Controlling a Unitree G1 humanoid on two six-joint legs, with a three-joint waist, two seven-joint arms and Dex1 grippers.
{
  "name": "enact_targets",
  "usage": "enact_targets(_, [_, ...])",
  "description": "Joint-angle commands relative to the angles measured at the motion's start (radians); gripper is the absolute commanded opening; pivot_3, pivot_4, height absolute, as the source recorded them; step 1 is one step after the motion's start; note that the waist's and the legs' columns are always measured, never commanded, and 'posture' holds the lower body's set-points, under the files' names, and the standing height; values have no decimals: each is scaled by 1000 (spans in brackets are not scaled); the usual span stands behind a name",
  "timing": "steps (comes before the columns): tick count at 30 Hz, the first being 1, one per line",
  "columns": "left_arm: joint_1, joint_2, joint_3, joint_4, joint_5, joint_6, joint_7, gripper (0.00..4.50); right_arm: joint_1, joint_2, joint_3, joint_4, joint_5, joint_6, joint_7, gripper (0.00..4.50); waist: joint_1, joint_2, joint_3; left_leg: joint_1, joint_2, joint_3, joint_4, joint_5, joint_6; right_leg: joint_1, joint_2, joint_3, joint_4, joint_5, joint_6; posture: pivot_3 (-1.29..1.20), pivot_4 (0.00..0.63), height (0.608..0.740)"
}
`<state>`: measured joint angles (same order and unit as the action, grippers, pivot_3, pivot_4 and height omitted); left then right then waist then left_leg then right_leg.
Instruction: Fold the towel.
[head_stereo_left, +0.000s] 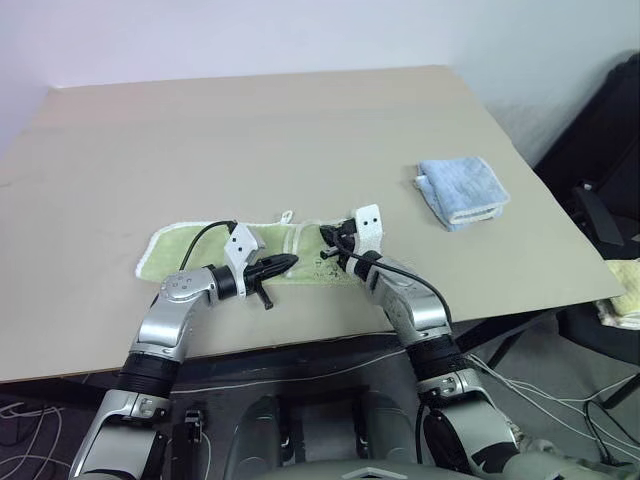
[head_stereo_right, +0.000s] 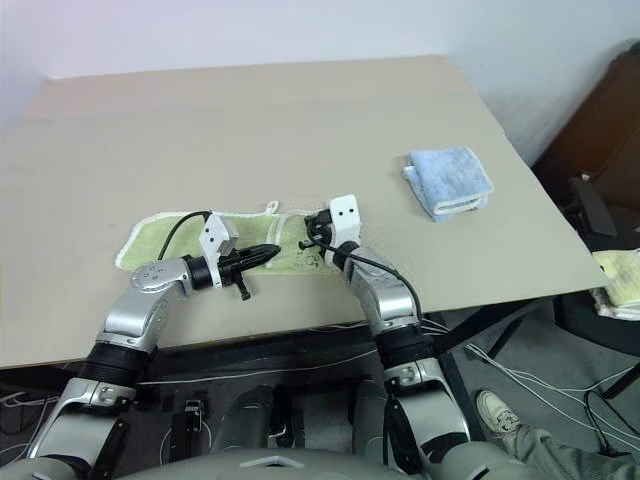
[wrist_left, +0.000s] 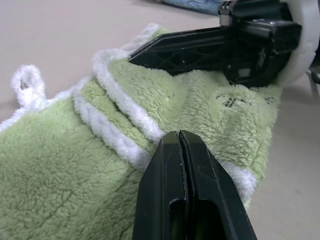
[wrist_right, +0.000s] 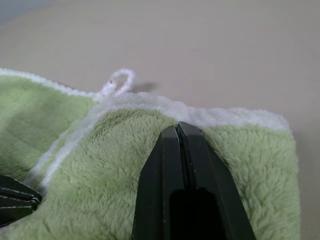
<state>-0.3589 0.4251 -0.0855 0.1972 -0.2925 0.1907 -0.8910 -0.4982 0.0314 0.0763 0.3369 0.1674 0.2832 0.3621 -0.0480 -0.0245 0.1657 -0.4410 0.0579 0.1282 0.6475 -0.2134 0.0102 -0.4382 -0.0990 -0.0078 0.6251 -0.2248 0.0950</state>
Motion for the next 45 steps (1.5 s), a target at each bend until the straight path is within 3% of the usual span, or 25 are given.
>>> enact_targets(1, [-24, -17, 27, 5, -11, -12, 9, 57, 27, 9, 19, 89, -26, -47, 4, 0, 0, 0, 0, 0, 0, 0, 0, 0, 0, 0, 0, 0, 0, 0, 0, 0, 150, 740])
enact_targets(6, [-31, -19, 84, -51, -101, 65, -12, 57, 6, -9, 1, 30, 26, -35, 69, 0, -3, 0, 0, 0, 1, 0, -1, 0, 0, -1, 0, 0, 0, 0, -1, 0, 150, 740])
enact_targets(10, [-18, 24, 185, -161, -237, 201, -9, 960, -3, -53, -5, -146, 117, 56, 179, 174, -2, 0, 0, -3, 2, 0, -1, 0, 0, -4, 0, 1, 0, 0, -1, 0, 150, 740])
enact_targets(12, [-4, 47, 219, -204, -266, 236, 4, 1647, -4, -74, -9, -225, 160, 102, 220, 608, -2, 1, 0, -4, 2, 0, -2, 0, 0, -4, 0, 1, -2, 0, -1, 0, 150, 740])
enact_targets(19, [116, 135, 422, -406, -453, 458, 126, 4096, -21, -205, 56, -378, 180, 194, 340, 2965, -3, 1, 1, -4, 2, 0, -5, 0, 0, -4, 1, 1, -7, 0, -1, 0, 150, 740])
enact_targets(21, [178, 147, 478, -464, -506, 518, 173, 4500, -22, -223, 72, -390, 178, 201, 359, 3616, -3, 1, 1, -4, 2, 0, -6, 0, 0, -4, 0, 1, -8, 0, -1, 0, 150, 740])
enact_targets(23, [246, 151, 533, -526, -542, 547, 215, 4500, -26, -231, 81, -392, 180, 202, 371, 4325, -6, 1, 1, -4, 2, 0, -8, 0, 0, -4, 0, 1, -9, 0, -1, 0, 150, 740])
enact_targets(24, [276, 151, 550, -552, -536, 544, 239, 4500, -28, -233, 83, -391, 180, 201, 373, 4460, -6, 1, 1, -3, 2, 0, -9, 0, 0, -5, 0, 1, -10, 0, -1, 0, 150, 740])
enact_targets(27, [352, 101, 622, -632, -504, 526, 405, 4500, -34, -248, 108, -388, 182, 211, 412, 4460, -1, 1, 1, -3, 1, 1, -13, 0, -1, -5, -1, 1, -12, 0, -1, 0, 150, 740])
enact_targets(33, [475, -5, 783, -727, -643, 604, 674, 4500, -67, -245, 126, -361, 174, 199, 431, 4460, 2, 0, 1, -3, 0, 2, -18, 0, -2, -7, -3, 2, -15, 0, -1, 0, 150, 740])
enact_targets(38, [517, -21, 813, -720, -690, 641, 810, 4500, -81, -259, 127, -322, 156, 179, 442, 4460, 4, 0, 0, -3, 0, 2, -17, 0, -2, -7, -4, 2, -15, 0, -2, 0, 150, 740])
enact_targets(45, [472, 12, 860, -592, -882, 743, 980, 4500, -81, -249, 143, -317, 140, 170, 438, 4460, 3, 0, 0, -3, 0, 3, -20, 0, -2, -8, -3, 2, -17, 0, -2, 0, 150, 740])
